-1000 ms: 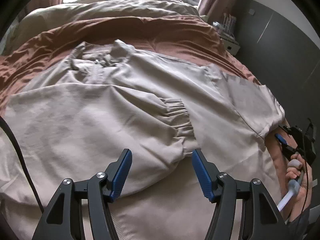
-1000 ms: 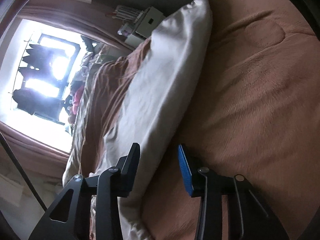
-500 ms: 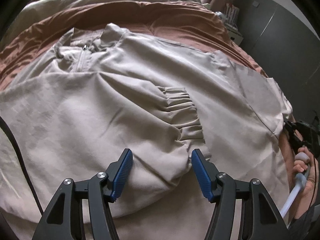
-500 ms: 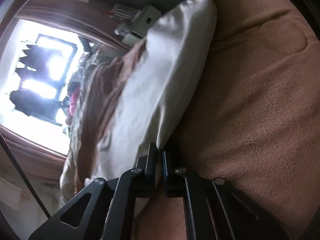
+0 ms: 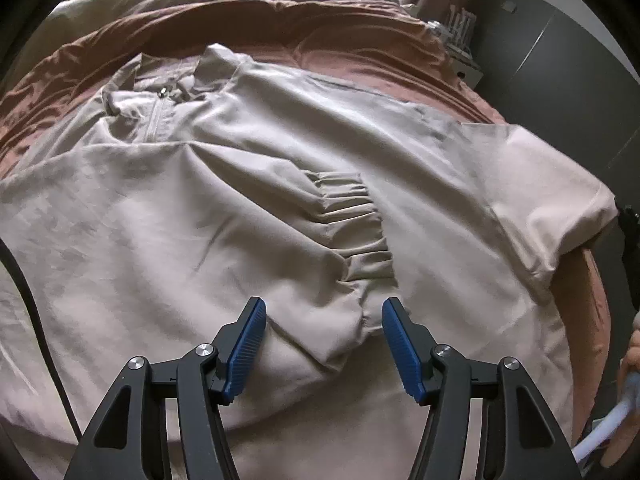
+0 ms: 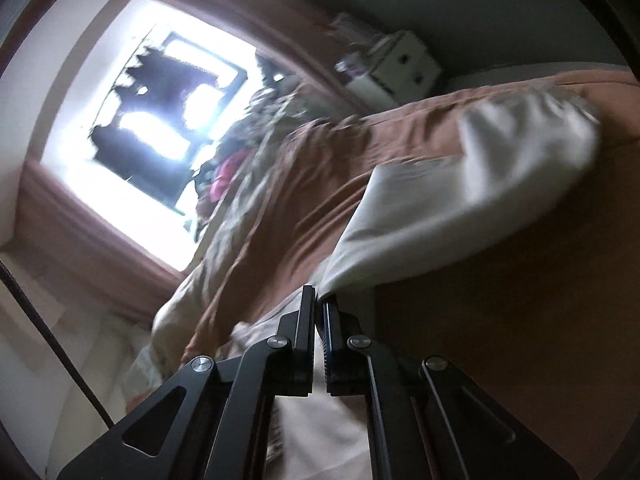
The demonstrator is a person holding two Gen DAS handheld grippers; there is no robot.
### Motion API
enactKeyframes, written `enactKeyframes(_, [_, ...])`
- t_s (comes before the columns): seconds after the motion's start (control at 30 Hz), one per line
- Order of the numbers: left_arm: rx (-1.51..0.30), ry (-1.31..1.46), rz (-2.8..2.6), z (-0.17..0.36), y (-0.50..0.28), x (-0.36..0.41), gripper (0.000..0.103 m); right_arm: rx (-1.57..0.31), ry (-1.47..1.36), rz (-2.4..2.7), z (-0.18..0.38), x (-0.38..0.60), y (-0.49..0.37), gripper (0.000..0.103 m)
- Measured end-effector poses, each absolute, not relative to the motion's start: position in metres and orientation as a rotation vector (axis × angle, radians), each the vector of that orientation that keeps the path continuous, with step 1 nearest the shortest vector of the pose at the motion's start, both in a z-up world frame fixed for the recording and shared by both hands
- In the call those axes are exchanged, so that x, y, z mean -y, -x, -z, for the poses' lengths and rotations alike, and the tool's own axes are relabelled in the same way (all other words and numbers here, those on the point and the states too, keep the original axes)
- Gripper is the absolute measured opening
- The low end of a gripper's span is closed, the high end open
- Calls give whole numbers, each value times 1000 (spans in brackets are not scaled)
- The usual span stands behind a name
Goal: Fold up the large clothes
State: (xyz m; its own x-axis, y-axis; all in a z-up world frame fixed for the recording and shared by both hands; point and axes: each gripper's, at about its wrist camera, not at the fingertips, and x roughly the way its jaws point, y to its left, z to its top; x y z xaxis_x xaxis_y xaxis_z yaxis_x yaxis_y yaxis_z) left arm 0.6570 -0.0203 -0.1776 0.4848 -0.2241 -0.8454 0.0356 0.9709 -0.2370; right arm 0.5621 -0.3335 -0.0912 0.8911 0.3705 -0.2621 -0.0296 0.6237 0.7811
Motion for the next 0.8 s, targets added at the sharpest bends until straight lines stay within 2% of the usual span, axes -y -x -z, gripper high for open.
enactKeyframes(0.33, [-1001, 222, 157, 139, -626, 0, 62, -530, -777, -413, 90, 264, -562, 0])
enactKeyframes(0.63, [-984, 272, 113, 124, -591, -34, 62, -762, -675, -458, 103, 233, -598, 0])
enactKeyframes(0.8, [-972, 371, 105, 133, -567, -52, 62, -874, -812, -467, 120, 243, -605, 2])
